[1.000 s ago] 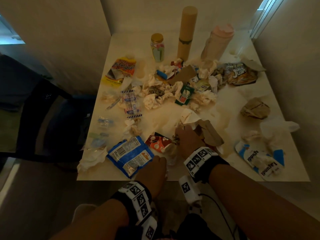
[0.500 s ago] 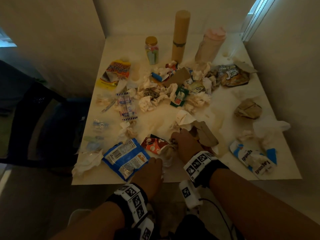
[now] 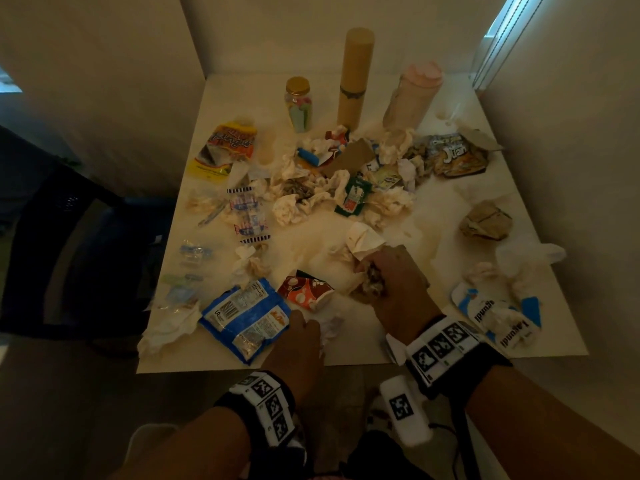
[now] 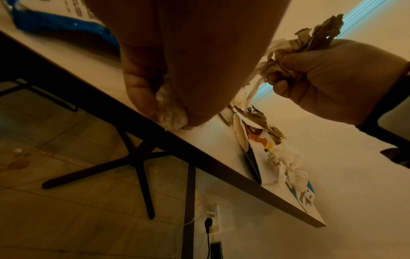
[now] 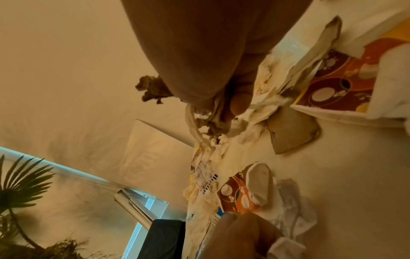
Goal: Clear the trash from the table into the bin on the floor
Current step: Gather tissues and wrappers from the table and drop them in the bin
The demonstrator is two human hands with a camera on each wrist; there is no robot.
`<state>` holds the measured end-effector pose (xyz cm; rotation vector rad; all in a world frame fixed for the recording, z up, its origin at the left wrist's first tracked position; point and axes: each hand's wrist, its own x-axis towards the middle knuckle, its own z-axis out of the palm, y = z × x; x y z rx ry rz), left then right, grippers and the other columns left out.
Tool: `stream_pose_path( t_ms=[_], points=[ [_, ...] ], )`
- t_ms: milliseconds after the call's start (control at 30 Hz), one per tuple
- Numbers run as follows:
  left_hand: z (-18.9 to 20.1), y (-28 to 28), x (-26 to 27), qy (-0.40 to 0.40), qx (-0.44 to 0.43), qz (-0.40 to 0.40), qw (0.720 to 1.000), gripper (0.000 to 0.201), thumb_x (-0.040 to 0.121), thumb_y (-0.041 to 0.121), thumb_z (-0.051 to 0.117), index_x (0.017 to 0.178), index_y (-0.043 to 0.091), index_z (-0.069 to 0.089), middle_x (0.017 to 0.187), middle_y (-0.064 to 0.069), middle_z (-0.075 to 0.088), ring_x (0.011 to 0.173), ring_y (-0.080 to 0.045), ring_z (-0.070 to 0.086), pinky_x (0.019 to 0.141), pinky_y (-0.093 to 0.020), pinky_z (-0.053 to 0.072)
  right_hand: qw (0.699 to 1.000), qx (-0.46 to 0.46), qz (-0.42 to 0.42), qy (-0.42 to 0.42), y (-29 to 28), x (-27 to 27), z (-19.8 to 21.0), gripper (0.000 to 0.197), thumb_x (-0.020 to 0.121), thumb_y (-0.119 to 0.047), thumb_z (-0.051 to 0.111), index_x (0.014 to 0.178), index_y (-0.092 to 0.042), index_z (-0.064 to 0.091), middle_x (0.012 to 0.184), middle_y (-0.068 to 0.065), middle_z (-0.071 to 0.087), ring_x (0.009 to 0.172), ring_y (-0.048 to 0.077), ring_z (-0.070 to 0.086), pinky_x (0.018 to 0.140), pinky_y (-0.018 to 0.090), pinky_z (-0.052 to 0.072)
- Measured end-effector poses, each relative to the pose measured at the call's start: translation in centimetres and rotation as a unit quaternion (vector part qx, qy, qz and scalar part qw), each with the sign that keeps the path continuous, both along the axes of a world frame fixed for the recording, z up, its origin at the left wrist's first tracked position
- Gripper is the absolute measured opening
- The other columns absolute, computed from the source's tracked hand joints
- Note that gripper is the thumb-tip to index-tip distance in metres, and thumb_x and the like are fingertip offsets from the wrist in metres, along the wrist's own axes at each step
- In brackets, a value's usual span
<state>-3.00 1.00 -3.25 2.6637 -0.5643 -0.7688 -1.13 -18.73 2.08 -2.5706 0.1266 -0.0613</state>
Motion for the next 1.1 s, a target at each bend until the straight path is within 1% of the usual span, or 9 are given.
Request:
stream_pose_path(
  t_ms=[100, 233, 333, 467, 567, 733, 867, 1000, 1100],
  points=[
    [0.0, 0.1, 0.1, 0.0, -0.005, -0.003, 1.0, 0.023, 0.095, 0.026, 0.054, 0.114, 0.015, 0.047, 0.127, -0.007, 0.034, 0.093, -0.021, 0.053, 0.07, -0.025, 0.036, 0.995, 0.092, -0.022, -0.02, 0.2, -1.0, -0.8, 0.021, 0.077, -0.002, 0.065, 0.091, -0.017, 0.061, 0.075, -0.021, 0.043, 0.08, -0.012, 0.049, 0.071, 0.007, 0.04],
    [0.0, 0.2, -0.1, -0.016, -0.007, -0.016, 1.0, 0.022, 0.095, 0.025, 0.054, 0.112, 0.015, 0.047, 0.124, -0.007, 0.035, 0.09, -0.021, 0.053, 0.068, -0.025, 0.033, 0.974, 0.204, -0.053, 0.082, 0.8, -1.2, -2.2, 0.021, 0.077, -0.012, 0.054, 0.094, -0.023, 0.056, 0.089, 0.003, 0.061, 0.083, 0.023, 0.062, 0.073, 0.044, 0.056],
    [0.0, 0.2, -0.3, -0.019, -0.017, -0.013, 1.0, 0.02, 0.095, 0.025, 0.054, 0.111, 0.015, 0.047, 0.123, -0.006, 0.035, 0.088, -0.02, 0.053, 0.068, -0.024, 0.032, 0.954, 0.27, -0.084, 0.098, 1.0, -1.0, -1.7, 0.015, 0.074, -0.011, 0.057, 0.088, -0.014, 0.063, 0.086, 0.013, 0.064, 0.078, 0.027, 0.064, 0.06, 0.031, 0.051],
    [-0.1, 0.1, -0.3, -0.026, -0.017, -0.015, 0.999, 0.018, 0.096, 0.025, 0.051, 0.111, 0.015, 0.047, 0.124, -0.006, 0.035, 0.088, -0.018, 0.052, 0.068, -0.023, 0.032, 0.959, 0.263, -0.073, 0.069, 0.5, -1.1, -1.2, 0.037, 0.074, -0.044, 0.069, 0.067, -0.01, 0.058, 0.064, 0.013, 0.059, 0.061, 0.022, 0.058, 0.057, 0.034, 0.048],
    [0.3, -0.1, -0.4, -0.024, -0.018, -0.014, 0.999, 0.02, 0.095, 0.025, 0.052, 0.113, 0.016, 0.049, 0.126, -0.006, 0.034, 0.092, -0.018, 0.052, 0.07, -0.023, 0.035, 0.984, 0.171, -0.041, 0.03, 0.3, -0.5, -1.1, 0.048, 0.073, -0.019, 0.077, 0.049, -0.025, 0.035, 0.047, -0.003, 0.037, 0.048, 0.013, 0.042, 0.052, 0.035, 0.039],
    [0.6, -0.1, -0.3, -0.02, -0.039, -0.021, 0.999, 0.014, 0.094, 0.02, 0.05, 0.108, 0.018, 0.052, 0.129, -0.004, 0.033, 0.088, -0.014, 0.047, 0.074, -0.024, 0.042, 0.989, 0.137, -0.032, 0.05, -0.3, -0.6, -1.9, 0.024, 0.078, -0.01, 0.067, 0.059, -0.011, 0.053, 0.056, 0.006, 0.052, 0.054, 0.024, 0.052, 0.053, 0.044, 0.05],
    [0.6, -0.6, -0.1, -0.021, 0.007, -0.063, 0.998, 0.033, 0.092, 0.016, 0.052, 0.125, 0.018, 0.046, 0.135, -0.005, 0.035, 0.107, -0.024, 0.05, 0.083, -0.033, 0.048, 0.978, 0.186, -0.069, 0.062, -1.0, -2.7, -0.9, 0.022, 0.085, -0.017, 0.067, 0.077, -0.001, 0.055, 0.065, 0.008, 0.054, 0.054, 0.013, 0.053, 0.054, 0.029, 0.048],
    [1.0, -1.3, 0.4, -0.002, -0.002, -0.085, 0.996, 0.043, 0.094, 0.015, 0.05, 0.135, 0.017, 0.038, 0.137, -0.007, 0.041, 0.12, -0.025, 0.045, 0.097, -0.035, 0.043, 0.969, 0.203, -0.12, 0.078, -2.8, -4.9, -0.7, 0.012, 0.086, -0.032, 0.066, 0.081, -0.035, 0.055, 0.072, -0.012, 0.053, 0.068, 0.012, 0.052, 0.068, 0.029, 0.041],
    [1.2, -1.5, 0.9, 0.035, -0.053, -0.036, 0.997, 0.045, 0.096, 0.022, 0.051, 0.138, 0.018, 0.036, 0.138, -0.008, 0.047, 0.12, -0.023, 0.05, 0.099, -0.035, 0.044, 0.947, 0.269, -0.165, 0.054, -3.9, -6.8, -0.2, 0.032, 0.077, -0.033, 0.077, 0.075, -0.041, 0.045, 0.064, -0.017, 0.054, 0.06, -0.002, 0.051, 0.059, 0.021, 0.042]
  ],
)
